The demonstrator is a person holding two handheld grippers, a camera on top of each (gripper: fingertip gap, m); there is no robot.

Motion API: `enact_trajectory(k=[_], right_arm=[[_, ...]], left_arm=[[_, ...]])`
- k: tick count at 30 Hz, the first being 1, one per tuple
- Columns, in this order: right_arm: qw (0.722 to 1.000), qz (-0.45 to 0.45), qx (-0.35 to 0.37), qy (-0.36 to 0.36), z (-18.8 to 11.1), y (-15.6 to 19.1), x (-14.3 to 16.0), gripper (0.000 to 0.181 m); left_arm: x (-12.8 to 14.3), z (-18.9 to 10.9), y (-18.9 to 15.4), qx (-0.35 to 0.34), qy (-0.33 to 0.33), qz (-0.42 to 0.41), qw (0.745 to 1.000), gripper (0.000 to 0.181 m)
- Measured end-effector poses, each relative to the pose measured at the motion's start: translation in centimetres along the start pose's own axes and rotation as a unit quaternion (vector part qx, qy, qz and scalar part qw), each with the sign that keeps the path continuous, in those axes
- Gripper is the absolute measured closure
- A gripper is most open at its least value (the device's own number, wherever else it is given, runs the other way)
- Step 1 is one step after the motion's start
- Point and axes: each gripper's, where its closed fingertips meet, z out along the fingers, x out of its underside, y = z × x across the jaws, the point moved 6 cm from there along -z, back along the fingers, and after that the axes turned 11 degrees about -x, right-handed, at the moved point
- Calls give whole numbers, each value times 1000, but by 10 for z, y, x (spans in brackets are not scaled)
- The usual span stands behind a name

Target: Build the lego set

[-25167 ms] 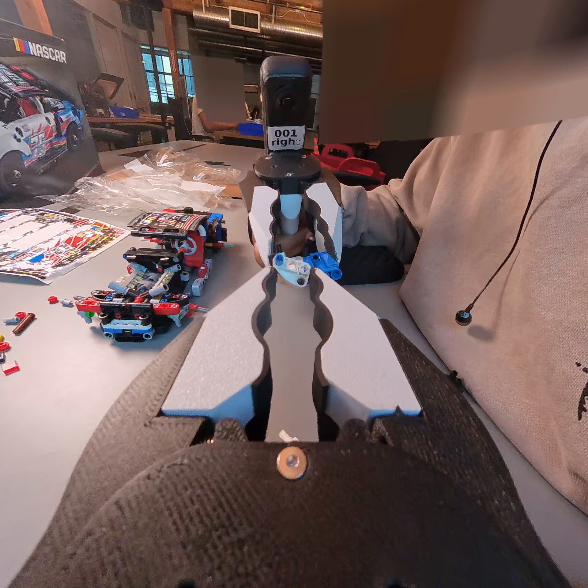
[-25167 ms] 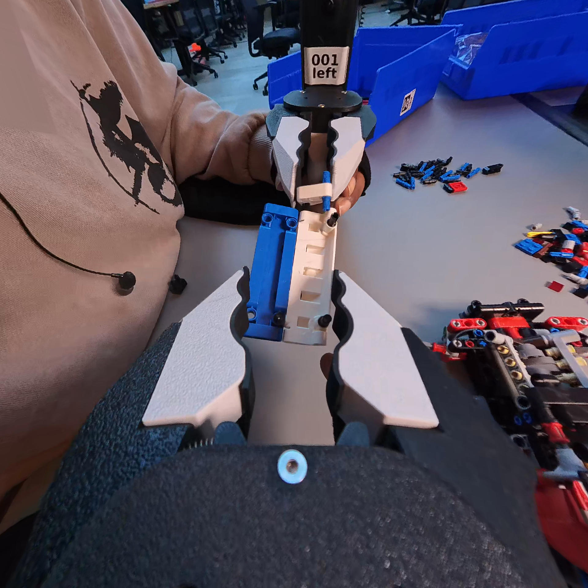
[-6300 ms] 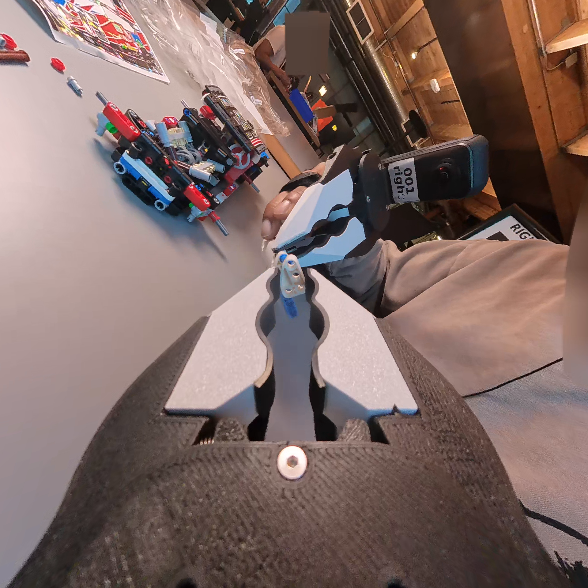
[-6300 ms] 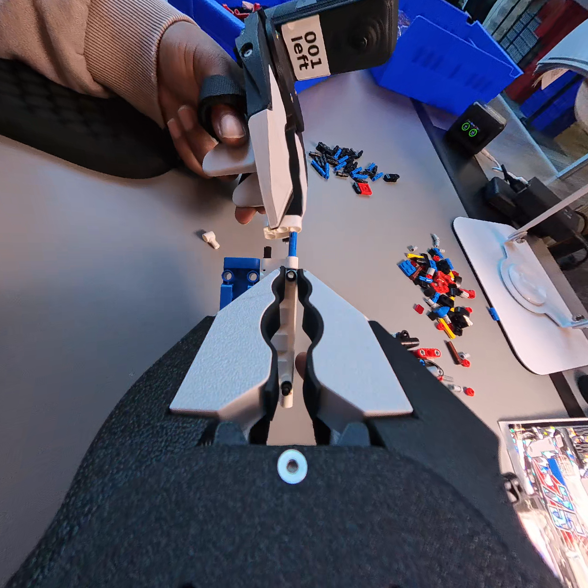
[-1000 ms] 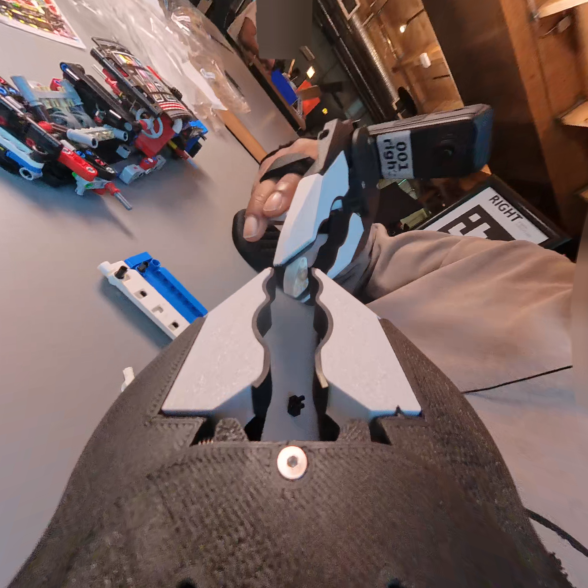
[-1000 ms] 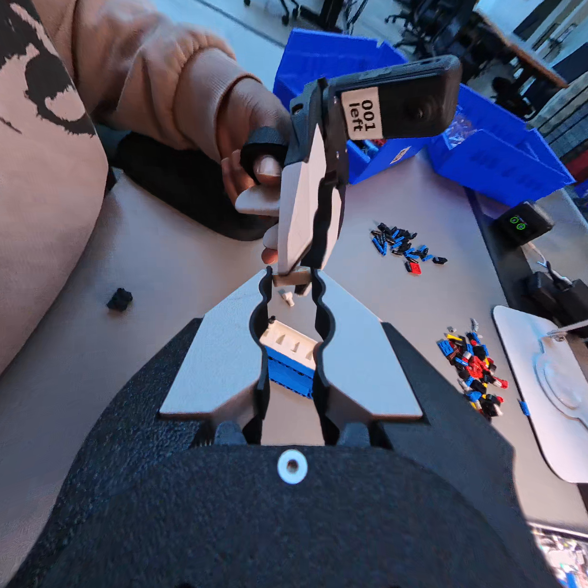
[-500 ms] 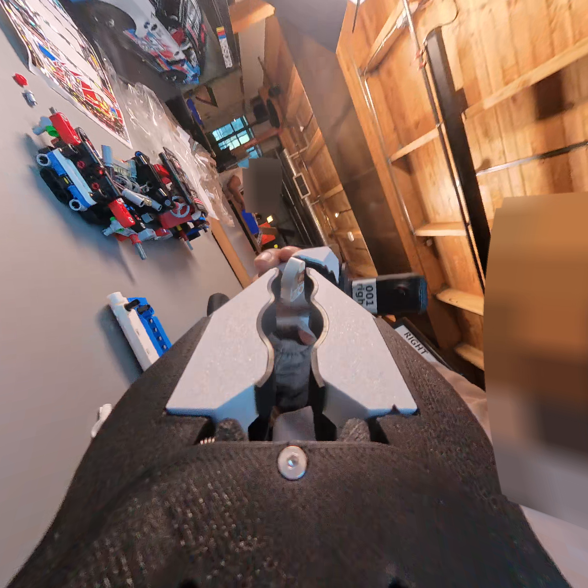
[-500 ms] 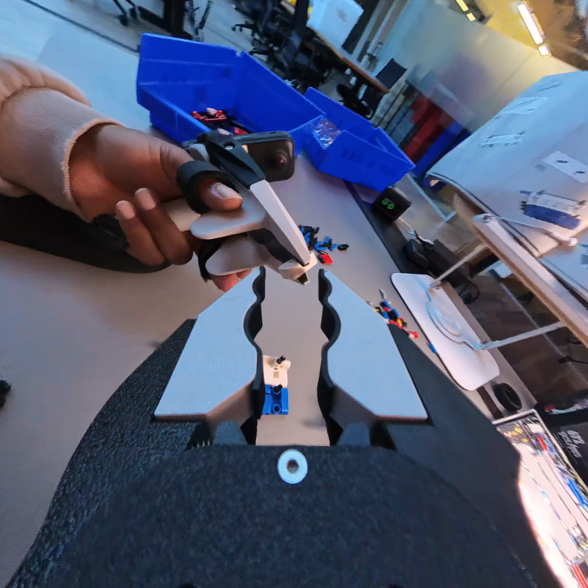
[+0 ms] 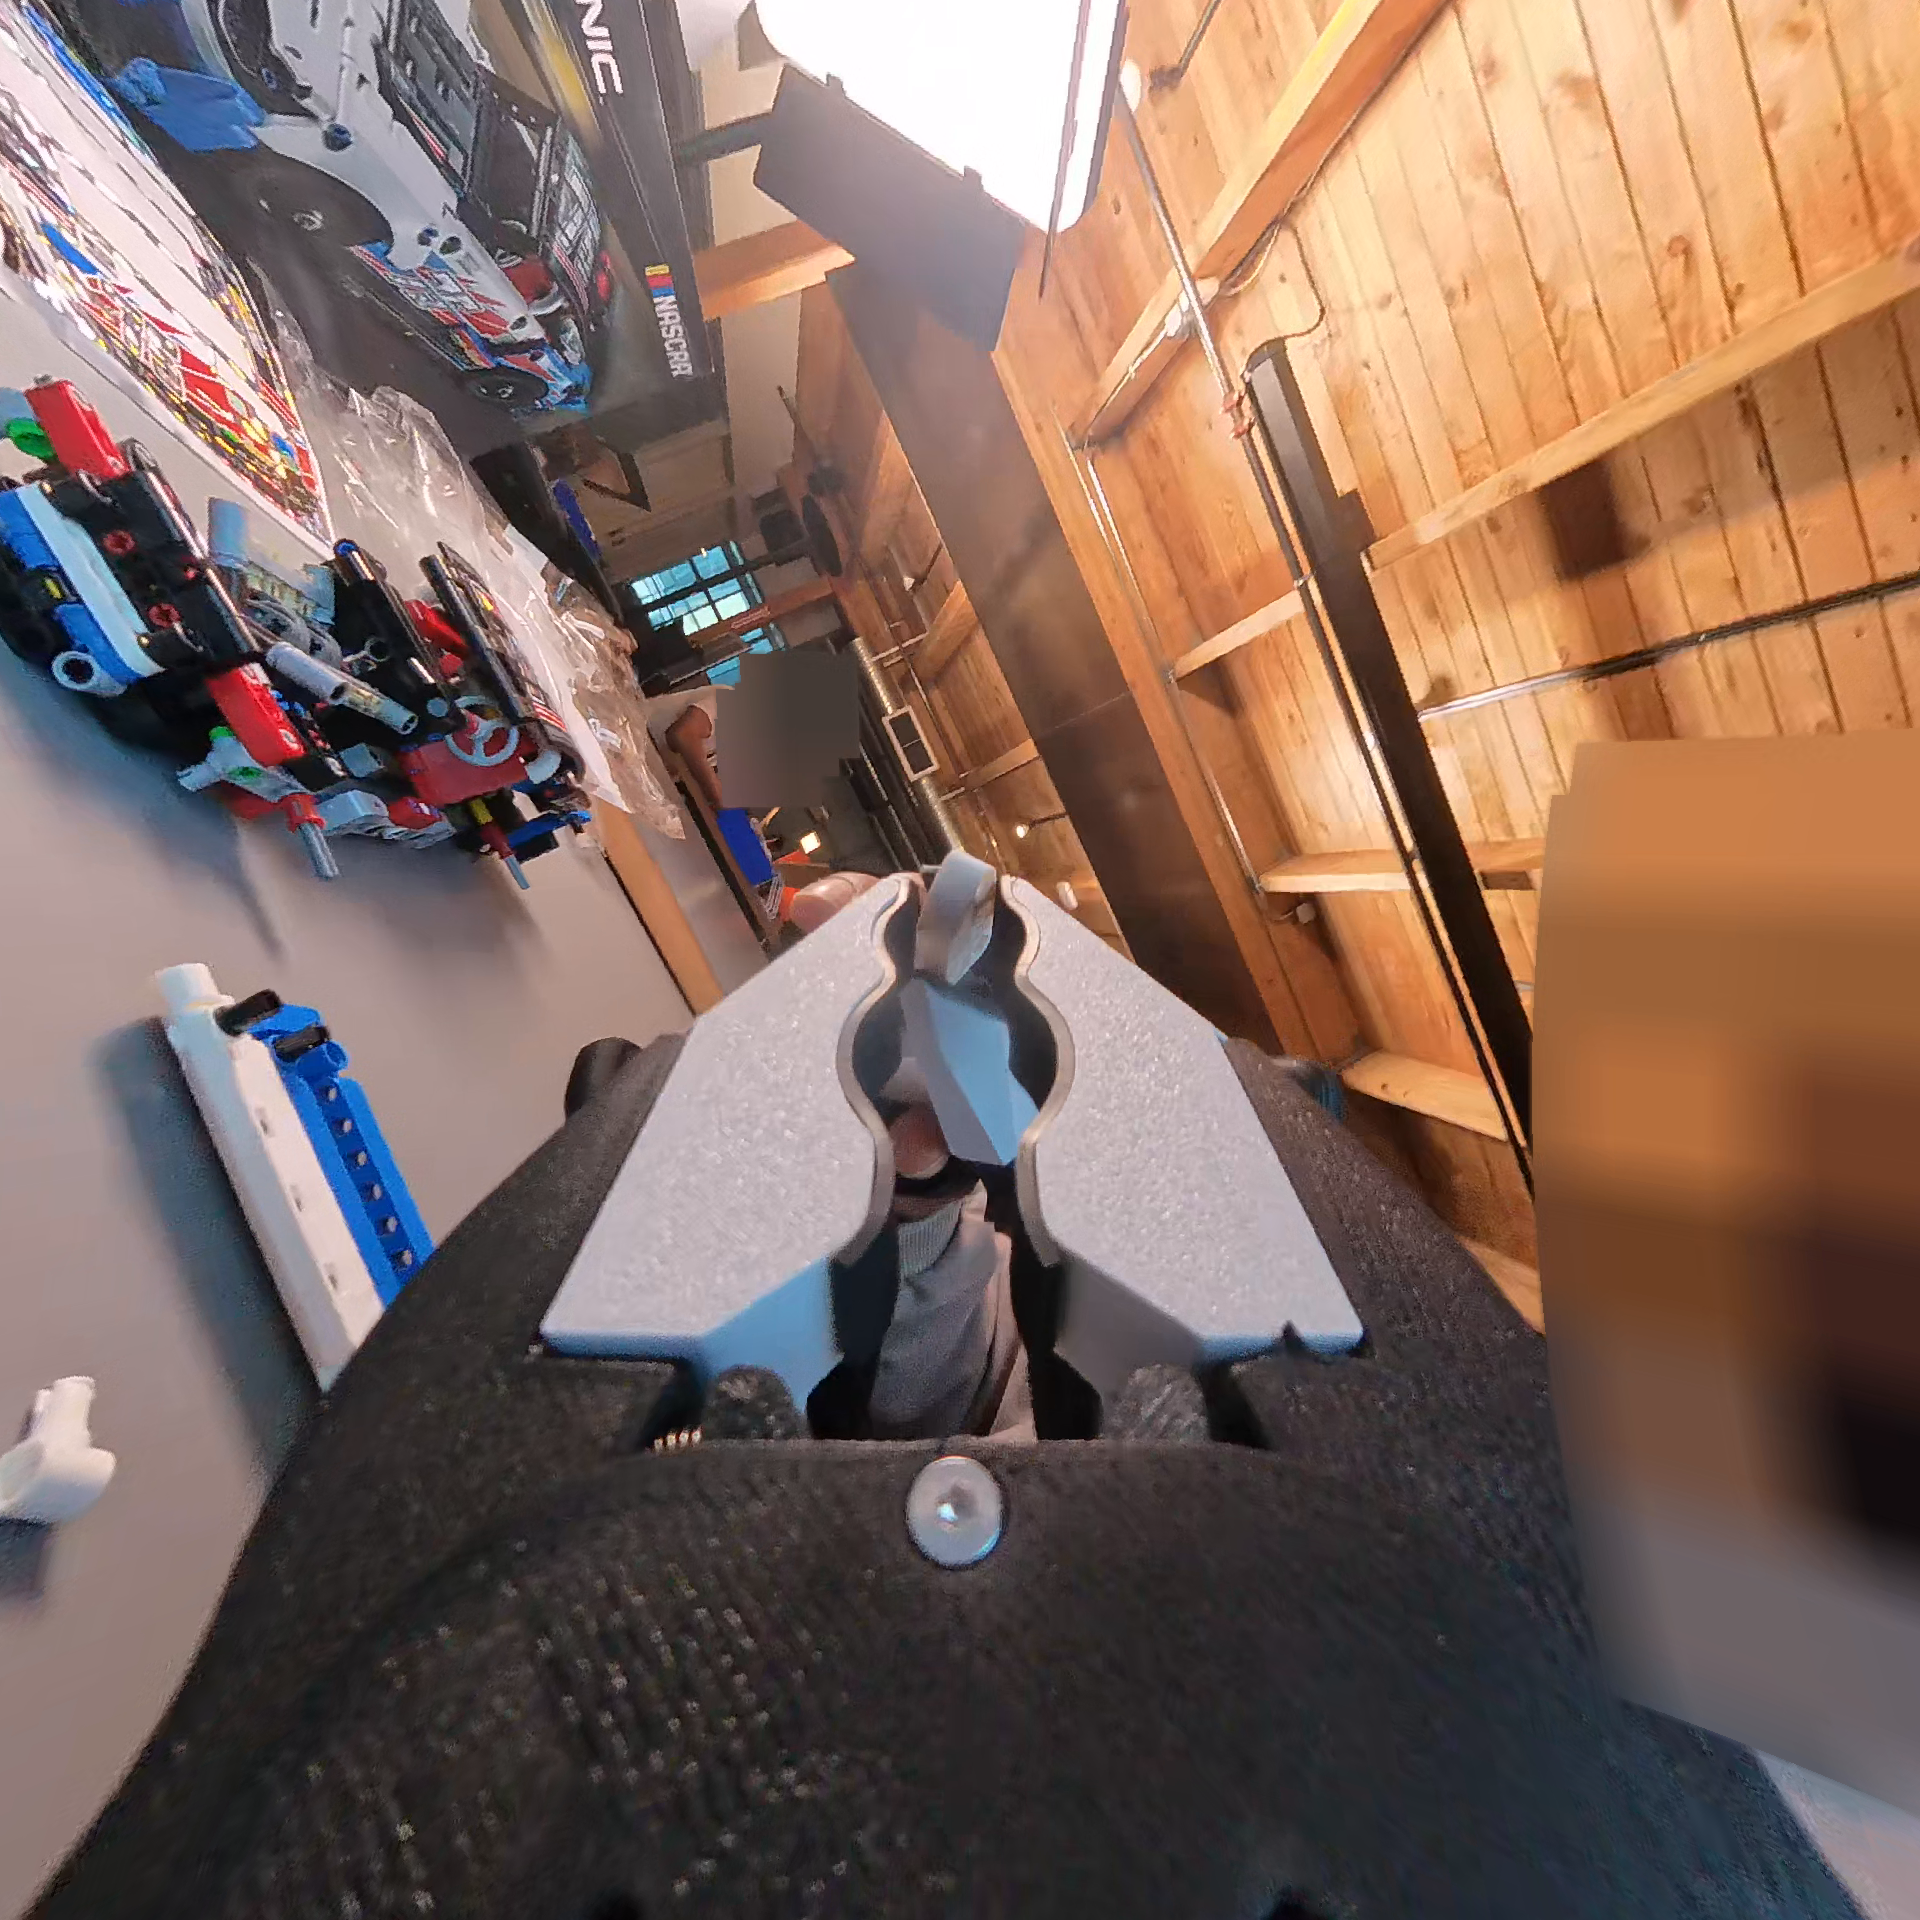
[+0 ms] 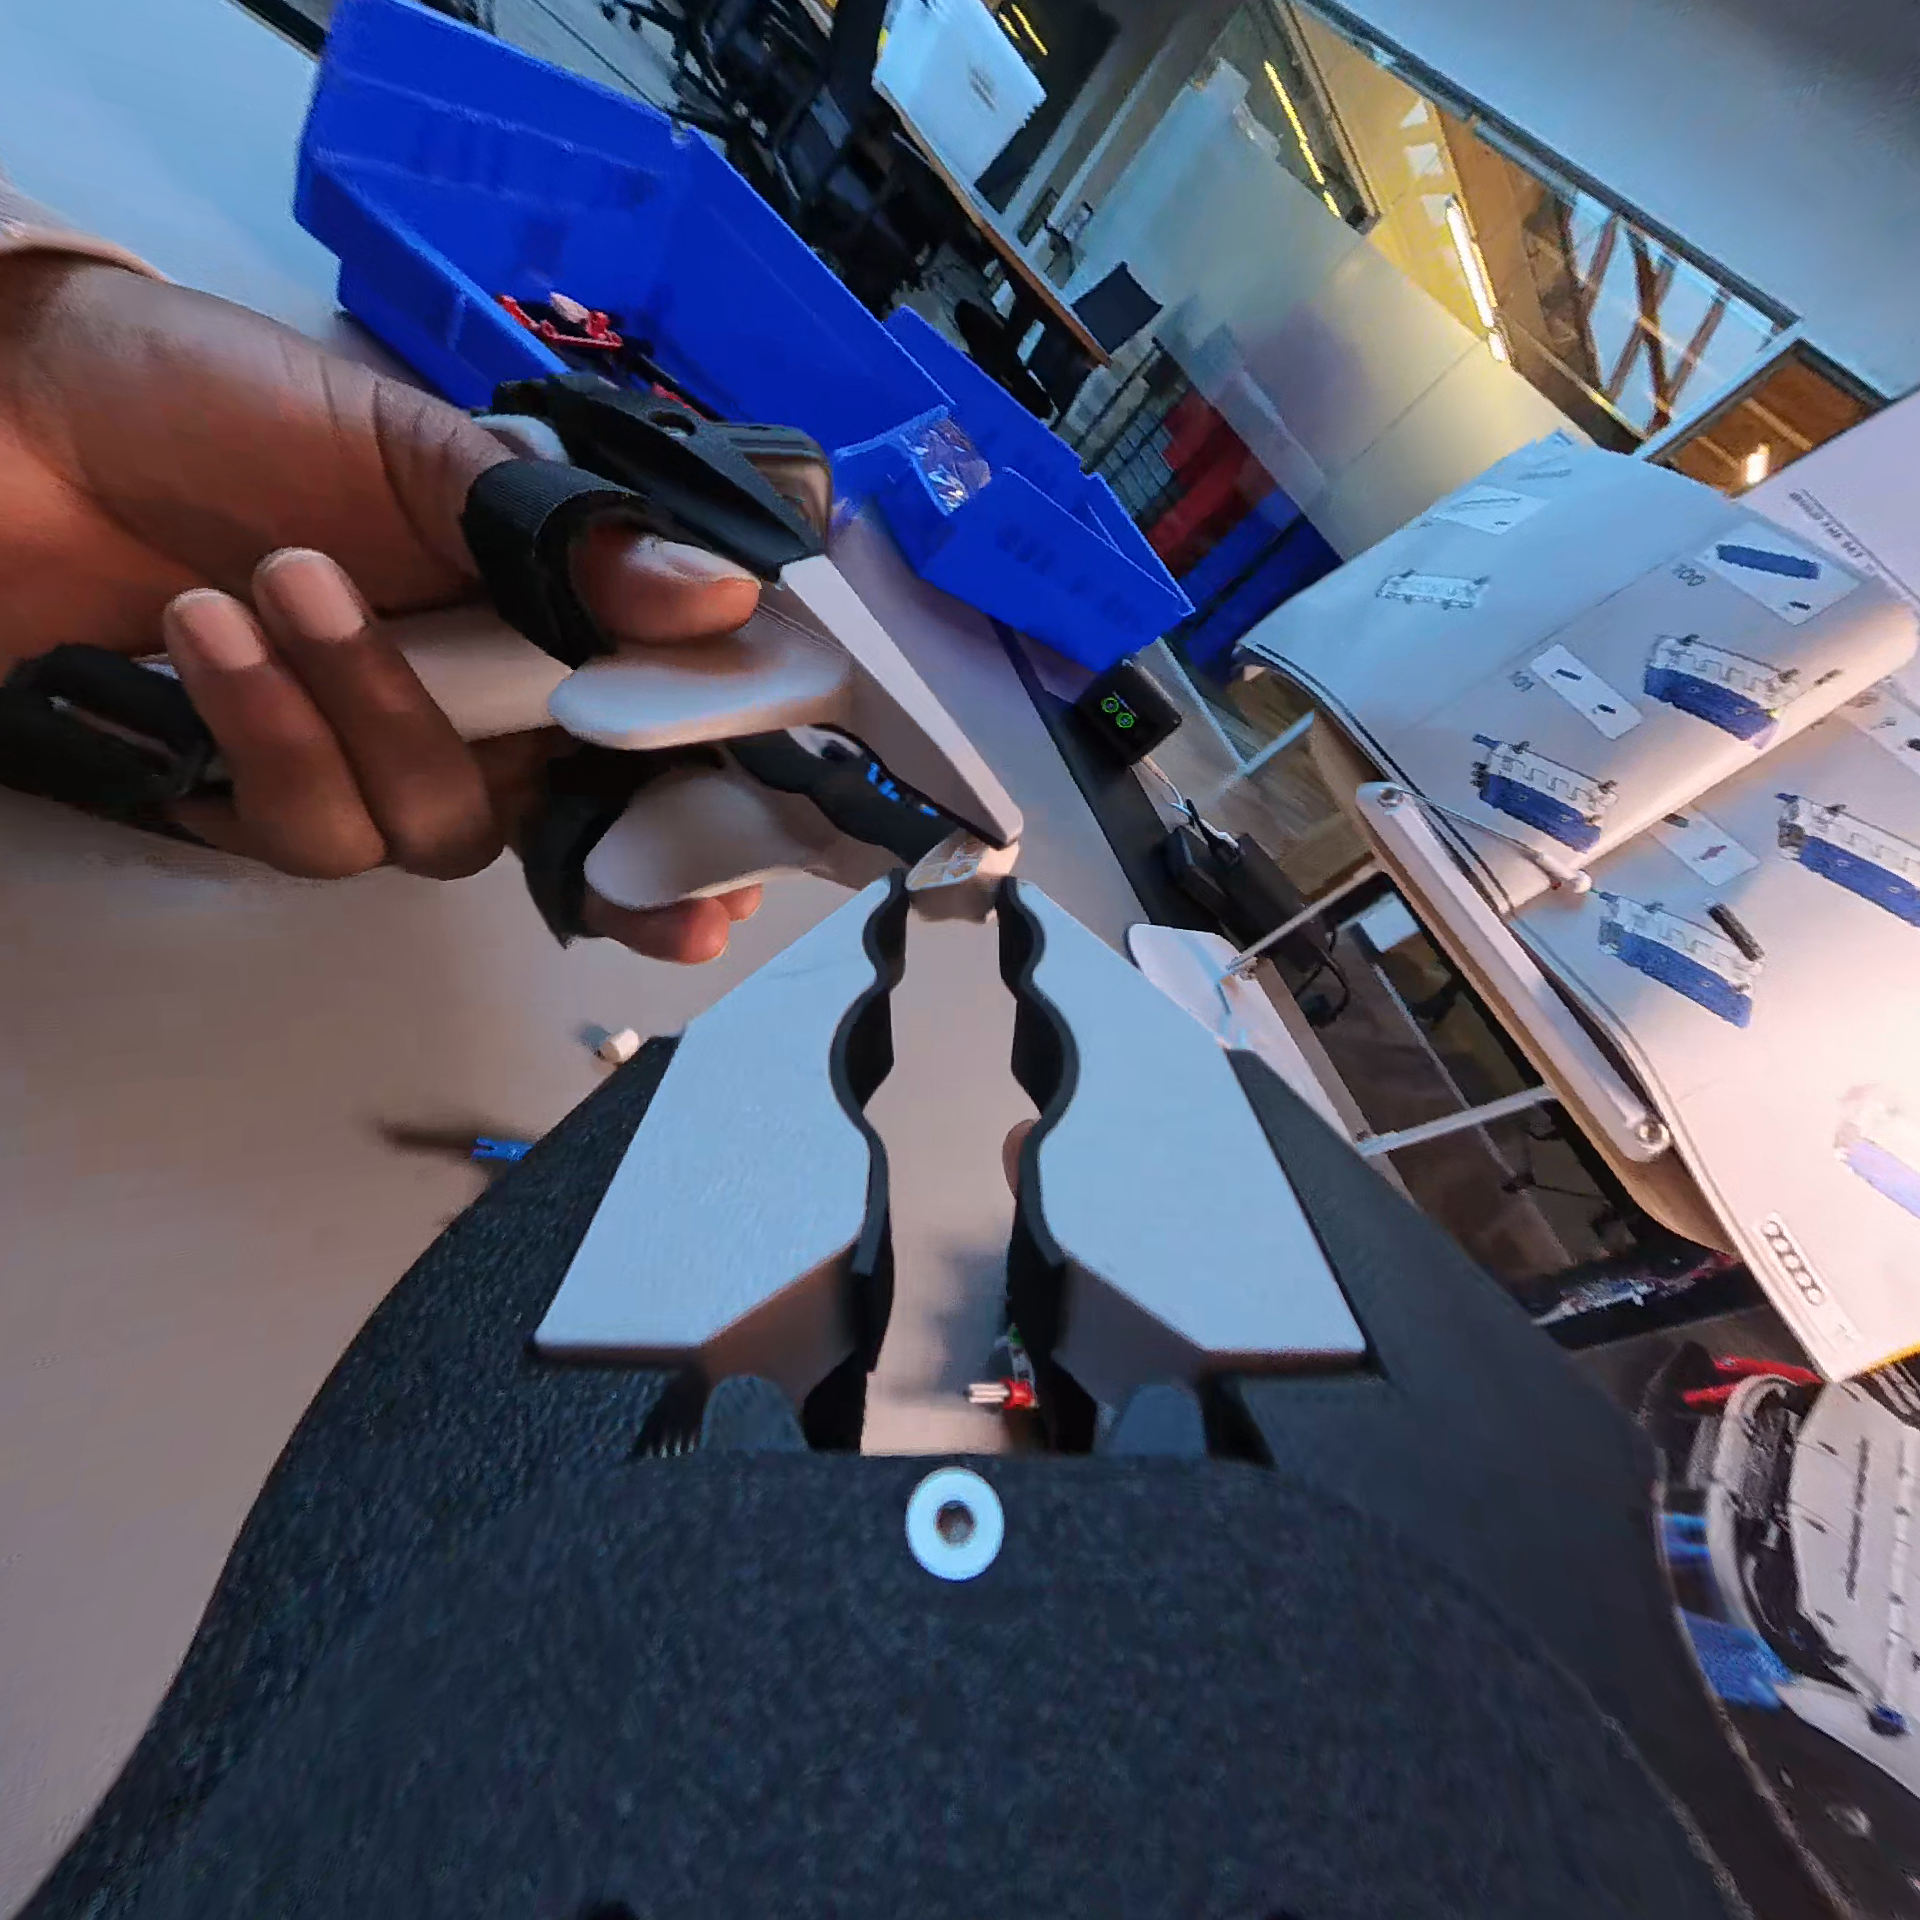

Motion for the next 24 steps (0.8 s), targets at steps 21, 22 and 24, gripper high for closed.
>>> enact_trajectory(k=[21, 22, 24], right_arm=[[991, -13, -123, 58, -1, 11, 34, 166], [990, -11, -126, 67, 1, 13, 37, 166], [989, 3, -132, 66, 4, 16, 38, 166]], left_arm=[[4, -8, 19, -154, 158, 262, 940, 162], [4, -8, 19, -166, 155, 281, 932, 156], [5, -5, 20, -193, 151, 322, 915, 149]])
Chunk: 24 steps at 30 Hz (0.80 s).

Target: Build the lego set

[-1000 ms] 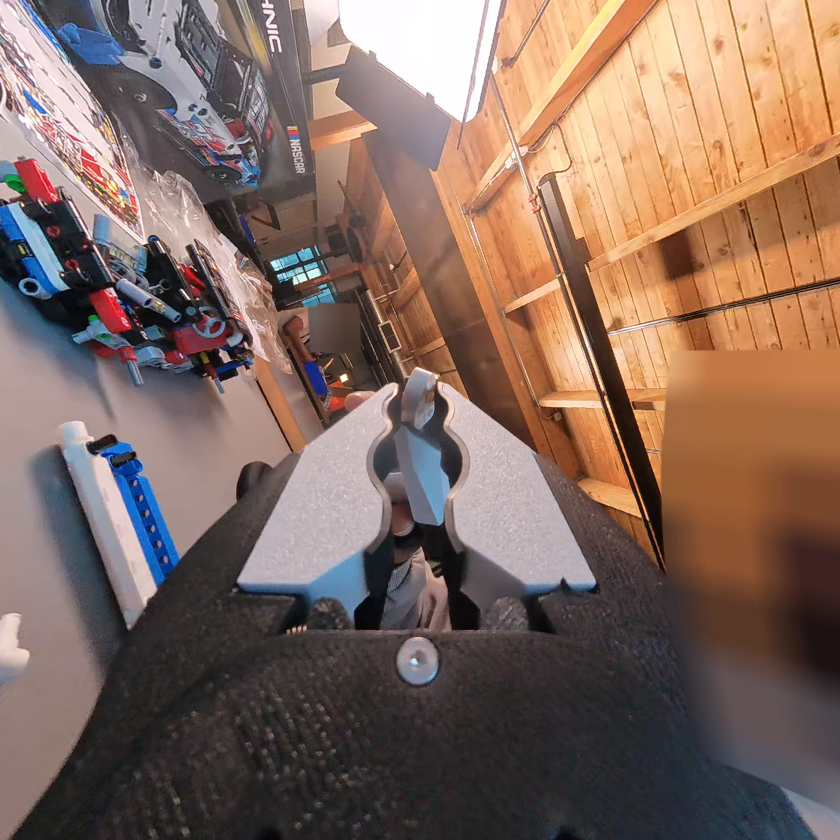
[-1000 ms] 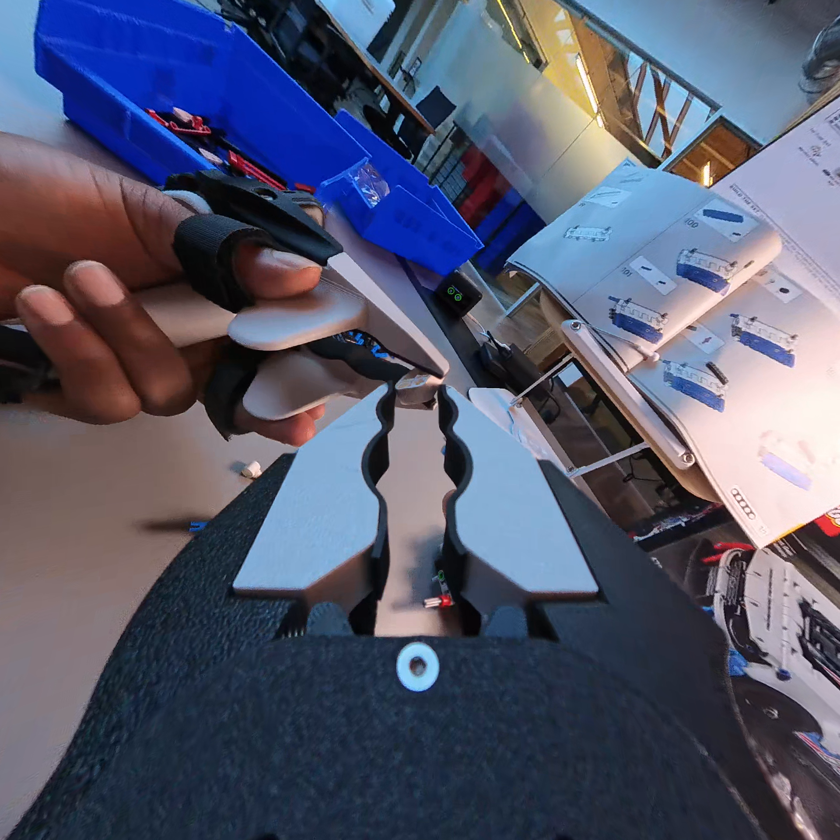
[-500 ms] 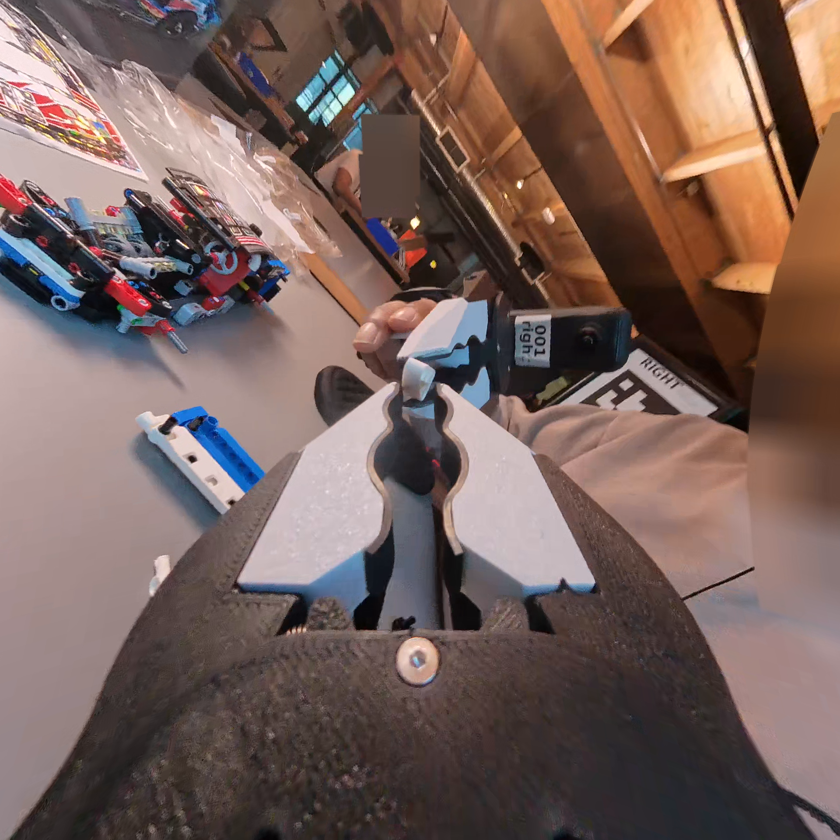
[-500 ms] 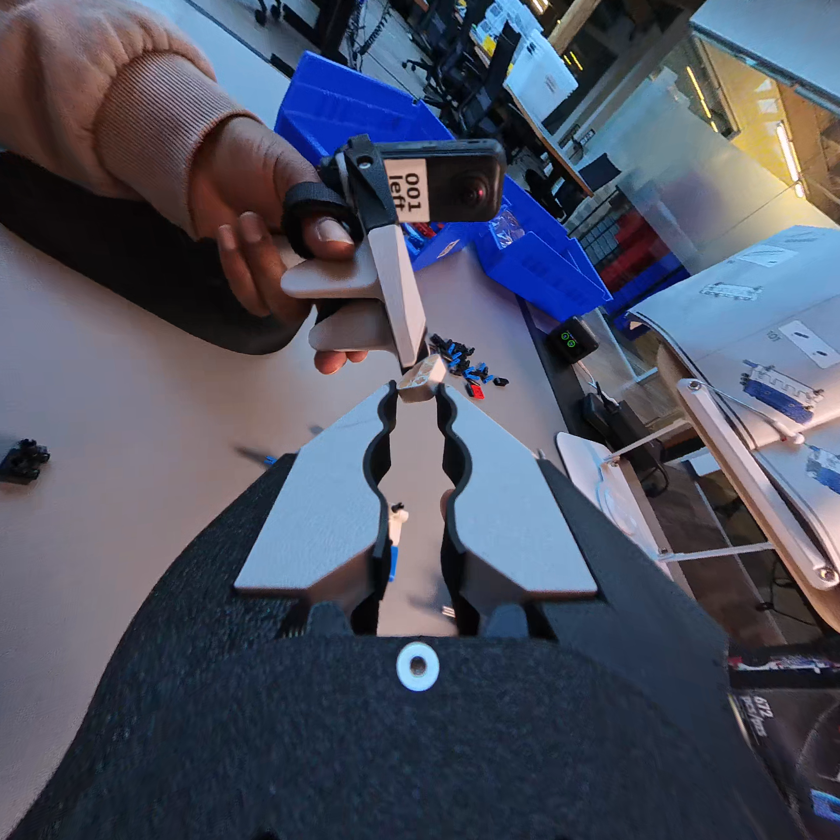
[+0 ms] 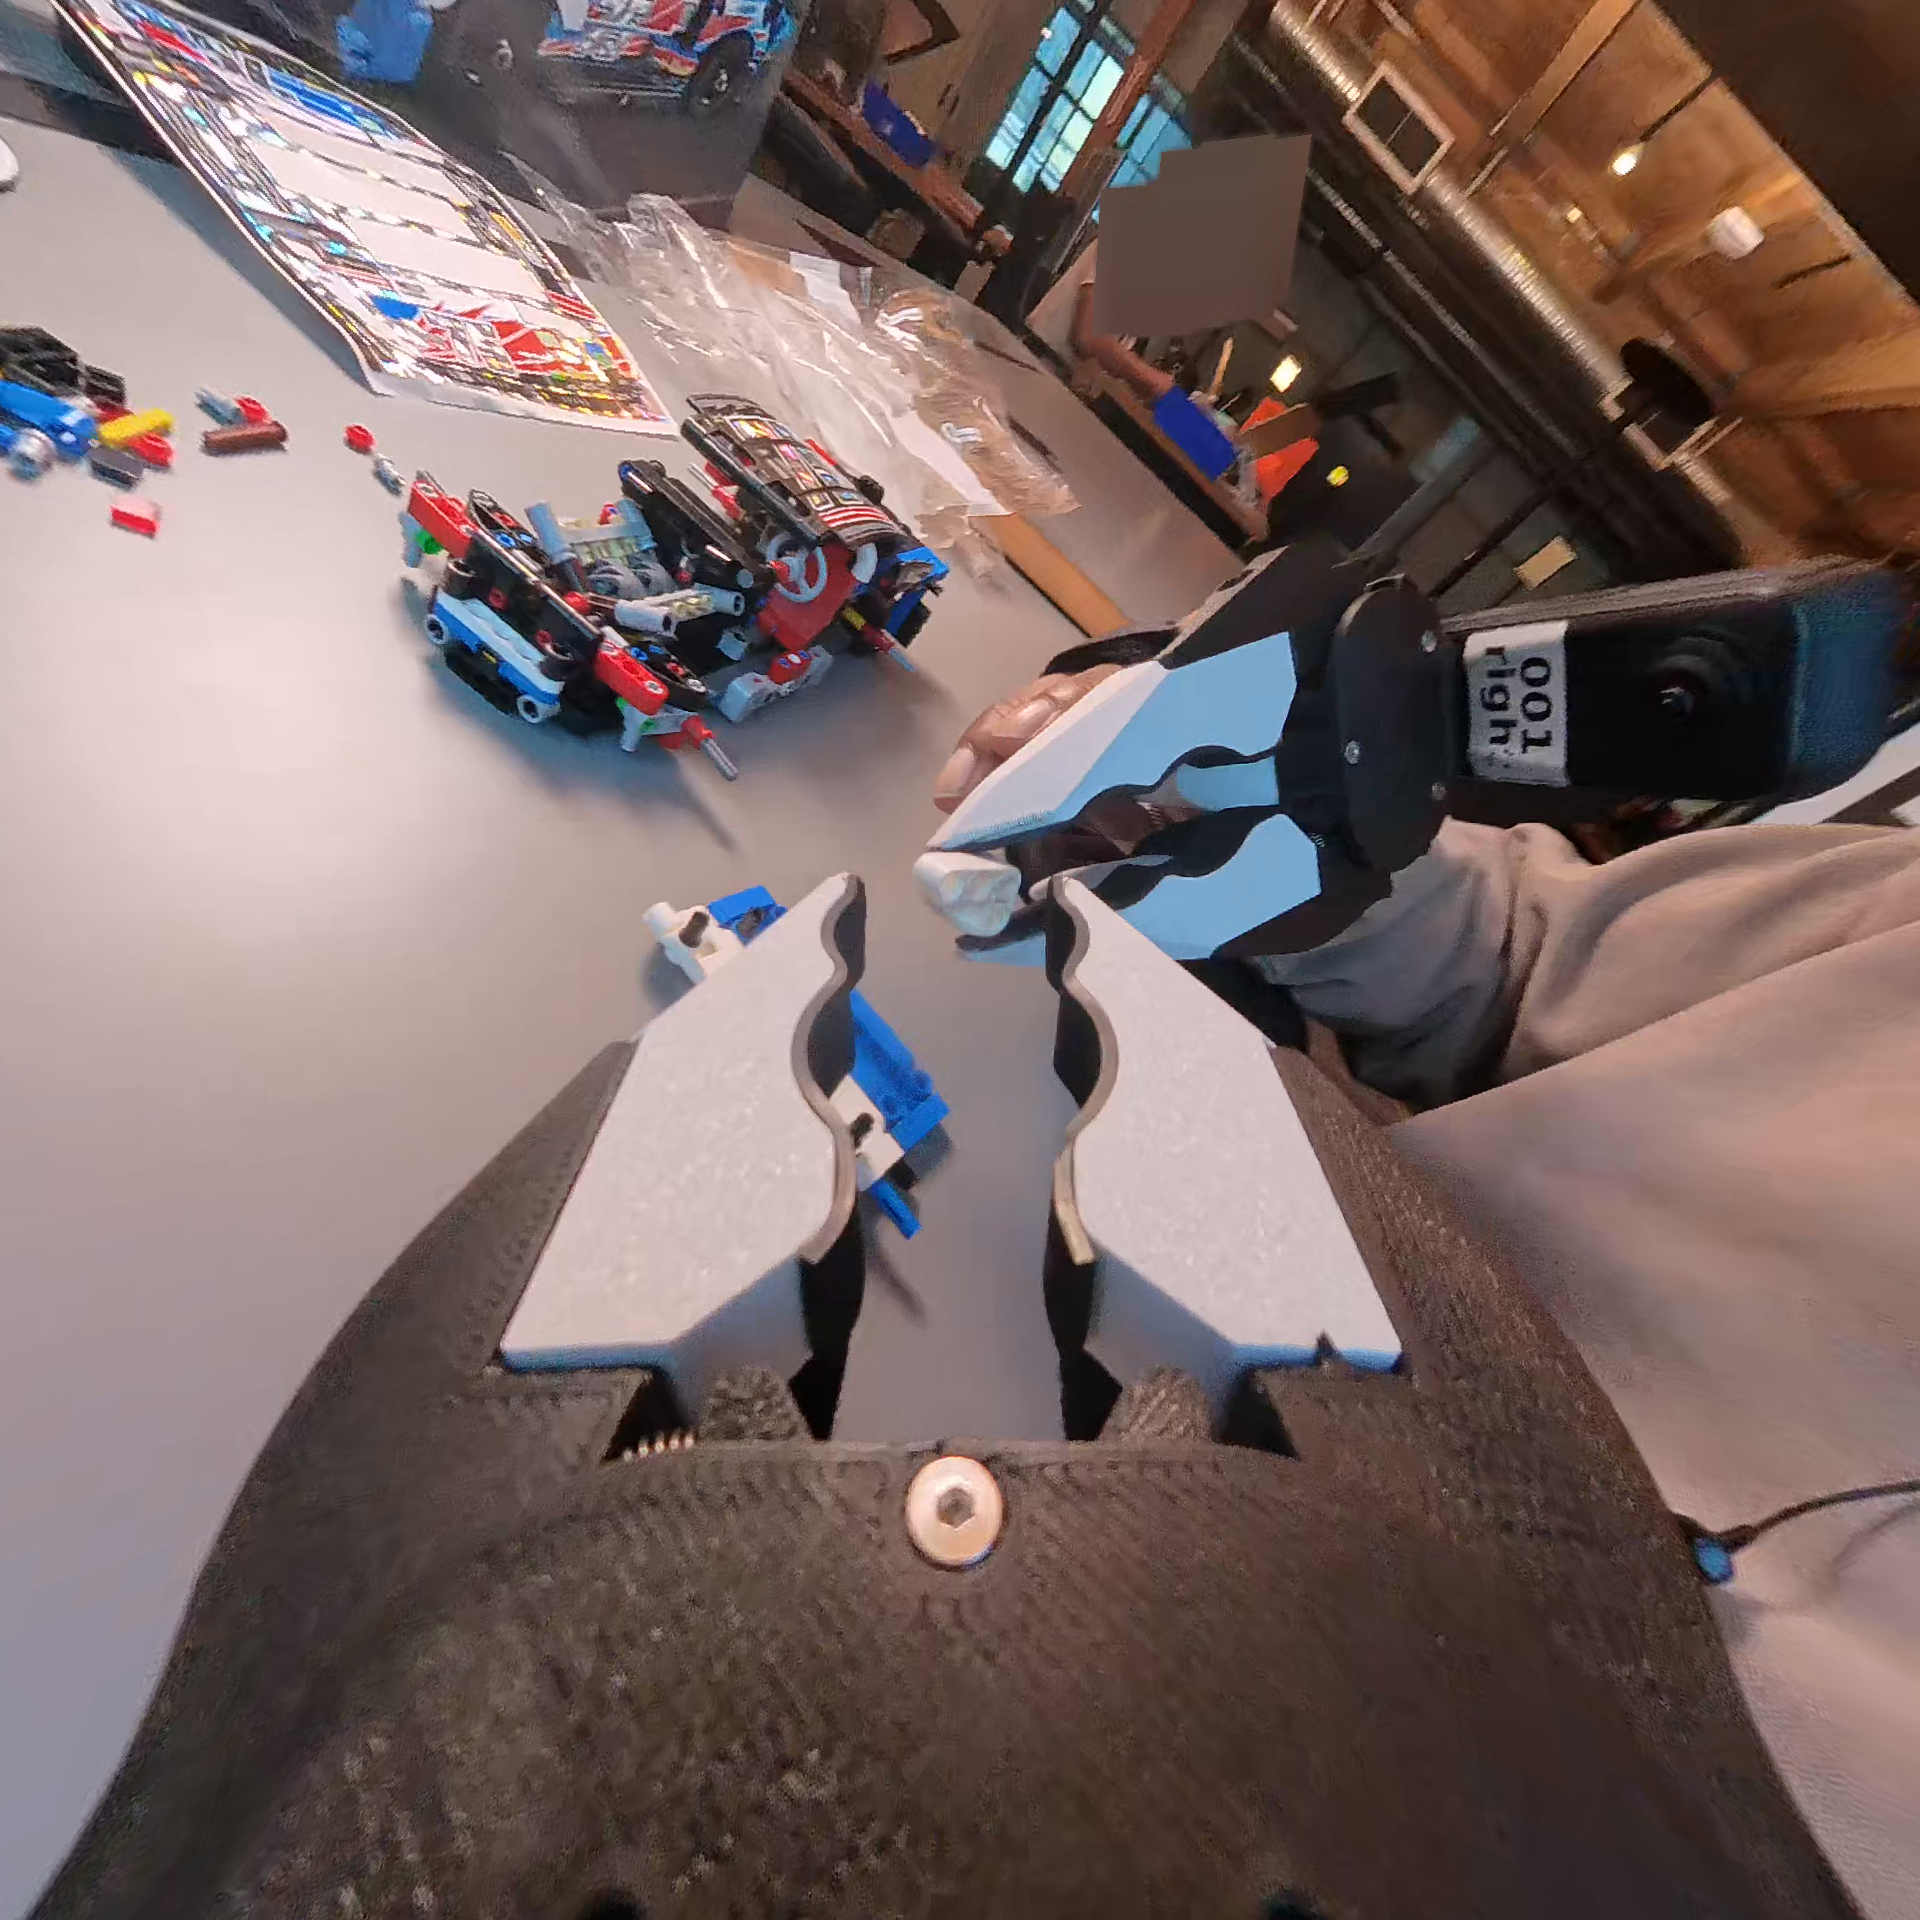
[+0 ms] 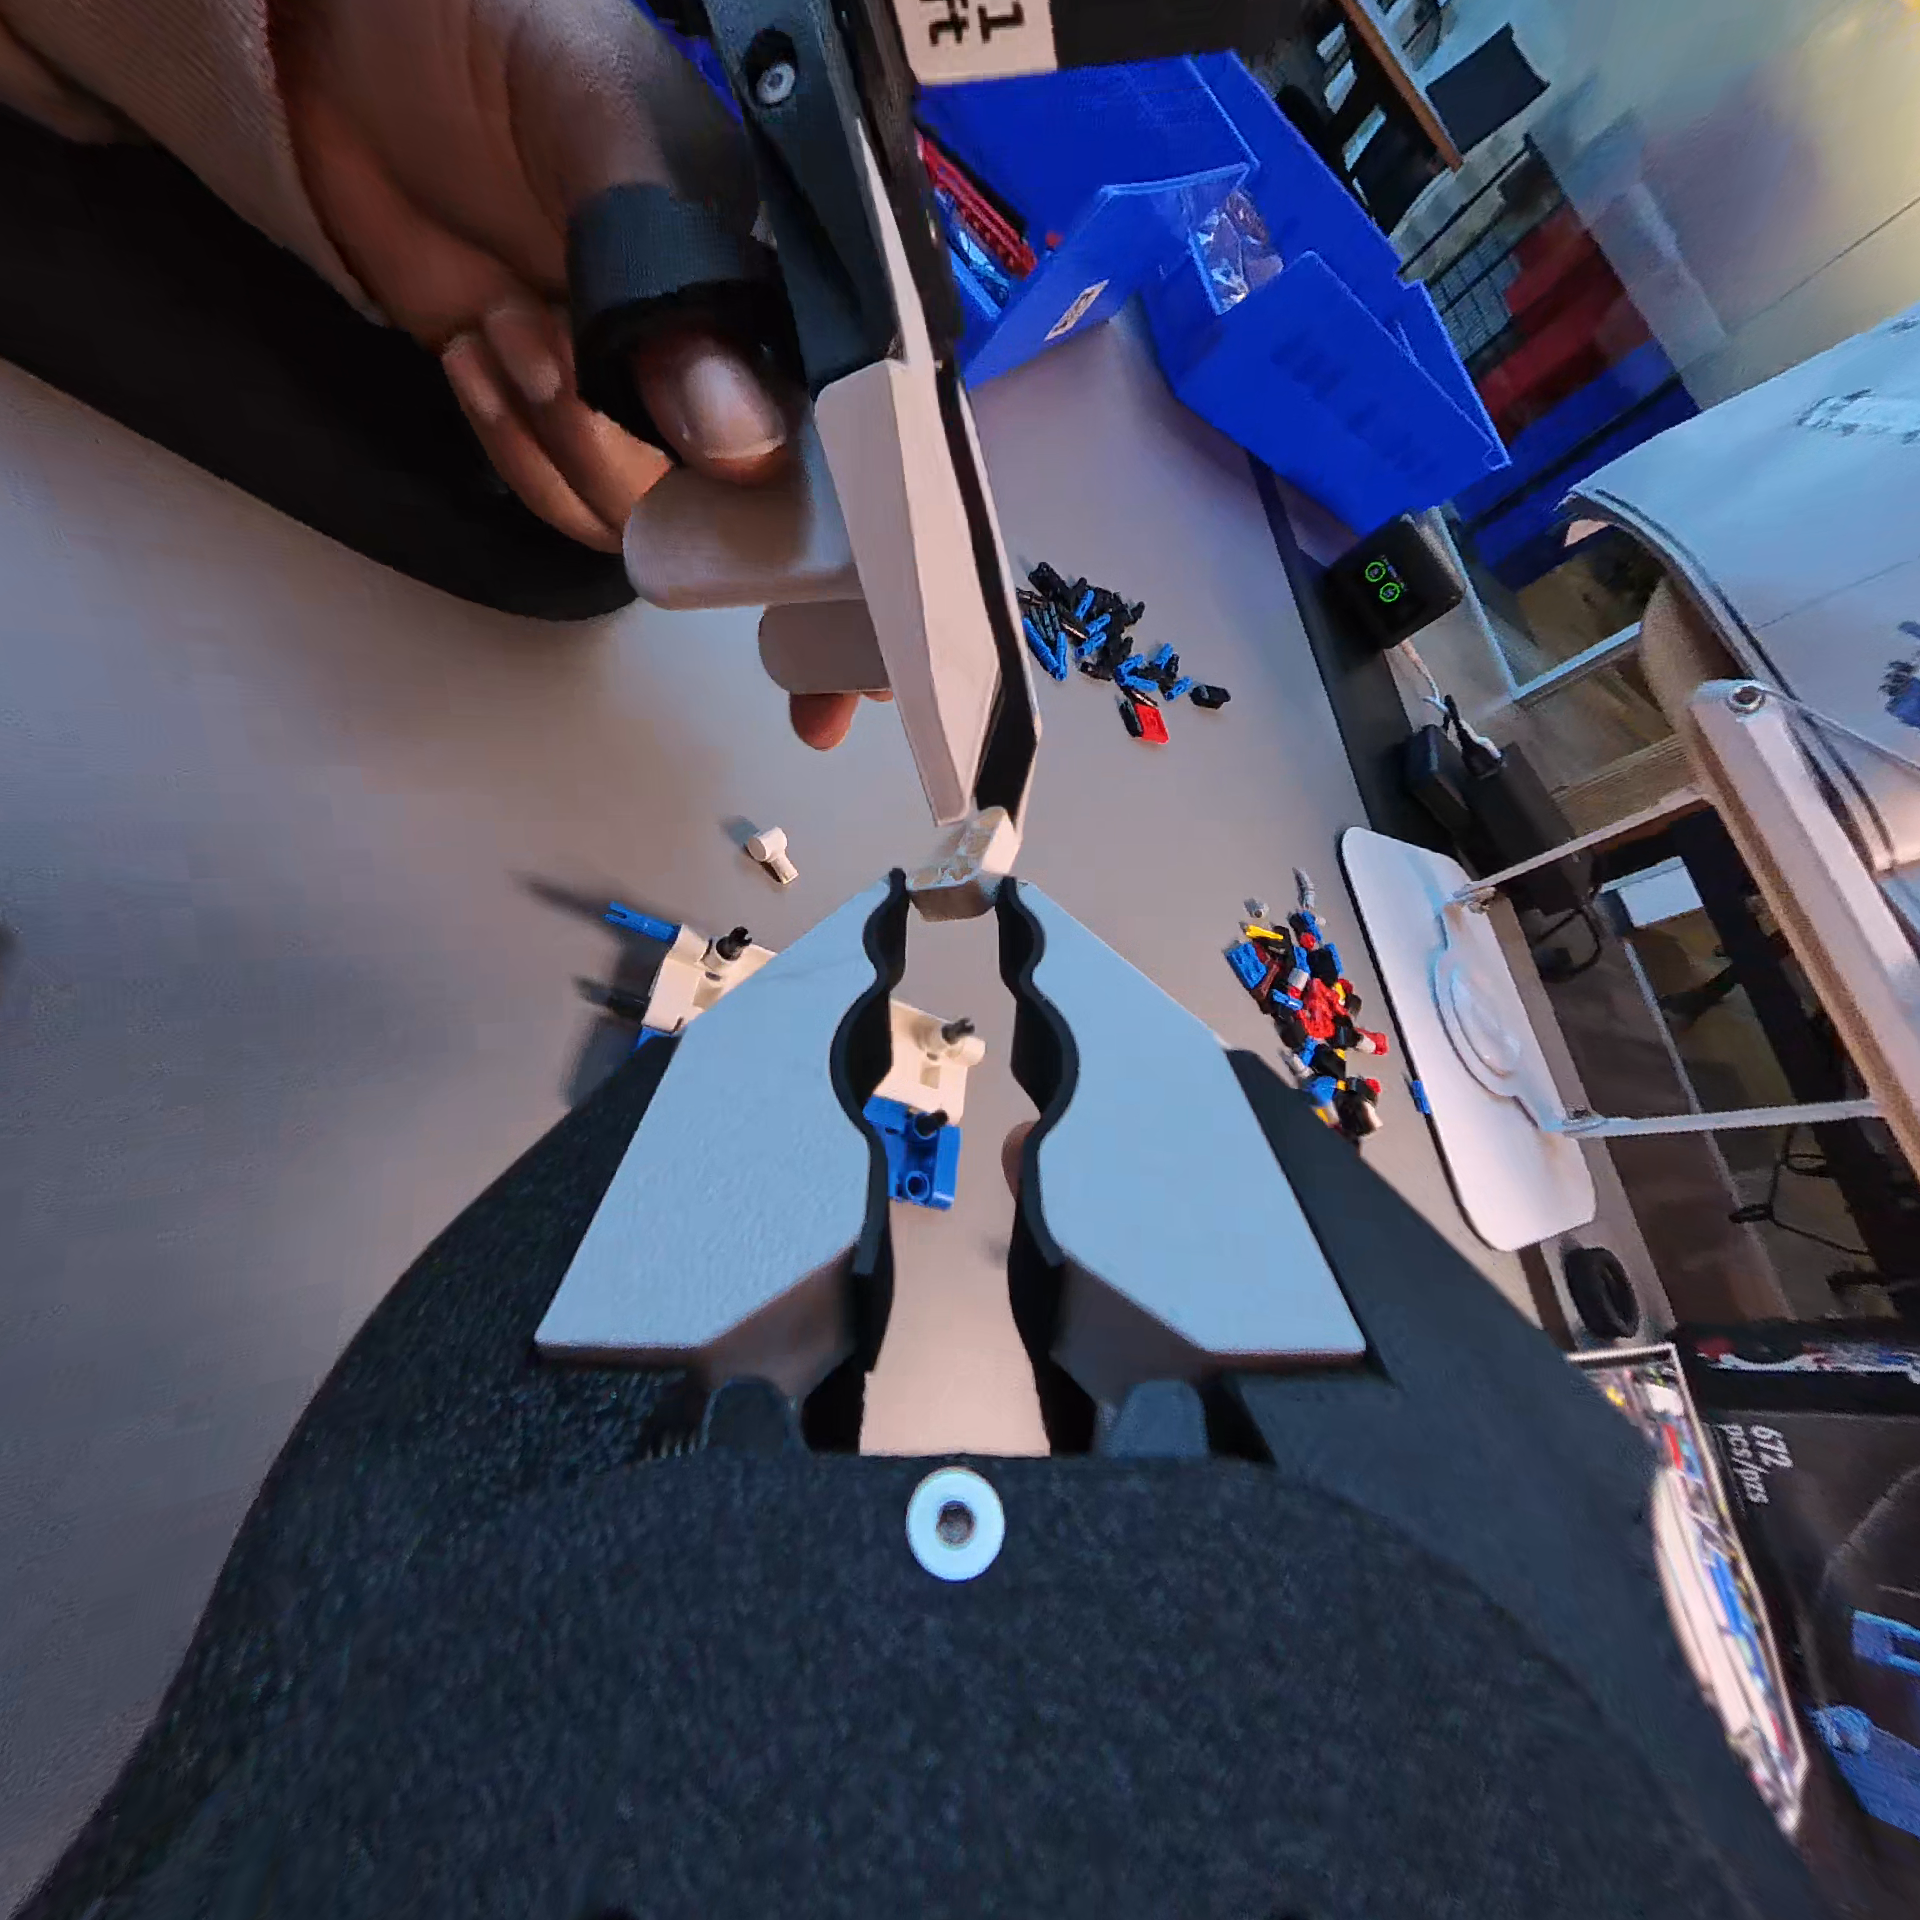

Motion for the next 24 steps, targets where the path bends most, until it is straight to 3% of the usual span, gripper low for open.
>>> enact_trajectory(k=[7, 14, 19, 24], right_arm=[[1000, 0, -5, 6, 8, 2, 1, 166], [1000, 16, -7, -24, 5, 1, 1, 166], [997, -2, 6, -80, 0, 2, -4, 165], [989, -71, 50, -120, -7, 4, -14, 163]], left_arm=[[6, 10, -3, -54, 33, 74, 995, 160], [5, 9, -4, -31, 25, 66, 997, 160], [3, 4, -5, 41, 13, -6, 999, 161], [1, -1, -6, 153, 11, -128, 980, 161]])
